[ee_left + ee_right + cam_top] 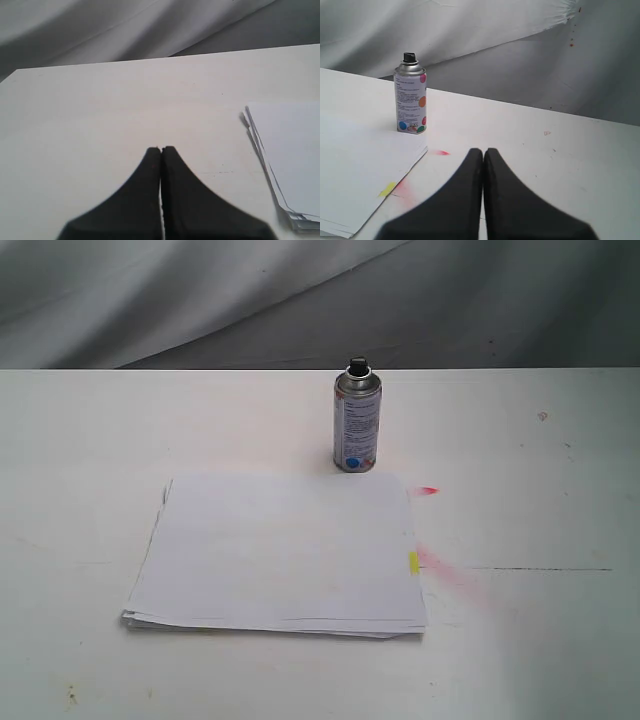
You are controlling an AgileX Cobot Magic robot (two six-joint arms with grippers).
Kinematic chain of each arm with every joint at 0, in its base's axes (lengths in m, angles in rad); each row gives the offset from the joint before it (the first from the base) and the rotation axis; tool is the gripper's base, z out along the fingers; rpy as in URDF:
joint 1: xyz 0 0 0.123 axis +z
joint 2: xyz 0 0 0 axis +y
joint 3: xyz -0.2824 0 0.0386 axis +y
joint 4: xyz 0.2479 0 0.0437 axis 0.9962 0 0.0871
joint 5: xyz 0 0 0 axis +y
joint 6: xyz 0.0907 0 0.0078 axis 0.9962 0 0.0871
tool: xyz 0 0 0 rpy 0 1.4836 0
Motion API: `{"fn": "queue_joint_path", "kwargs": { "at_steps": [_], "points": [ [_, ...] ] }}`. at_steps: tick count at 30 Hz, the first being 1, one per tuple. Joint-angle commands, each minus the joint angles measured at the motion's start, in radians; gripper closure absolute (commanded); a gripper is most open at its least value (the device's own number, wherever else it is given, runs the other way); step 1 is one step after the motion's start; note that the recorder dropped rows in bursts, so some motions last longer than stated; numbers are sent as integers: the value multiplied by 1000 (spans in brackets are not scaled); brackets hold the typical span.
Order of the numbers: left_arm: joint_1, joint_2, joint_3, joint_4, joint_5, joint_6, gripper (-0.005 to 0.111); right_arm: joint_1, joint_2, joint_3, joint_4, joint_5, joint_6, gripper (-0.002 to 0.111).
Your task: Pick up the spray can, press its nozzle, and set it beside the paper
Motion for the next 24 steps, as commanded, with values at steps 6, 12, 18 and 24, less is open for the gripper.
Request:
{"fn": "queue_joint_path", "kwargs": {
  "at_steps": [6,12,18,24],
  "points": [
    [2,-5,5,1,-9,-5,107,-7,-4,3,-3,-14,2,108],
    [2,-5,5,1,-9,-5,107,-7,-4,3,-3,-14,2,108],
    [2,-5,5,1,-9,-5,107,-7,-4,3,-3,-14,2,108],
    [2,-5,5,1,-9,-5,107,-7,-2,3,144,-12,2,108]
  ]
}}
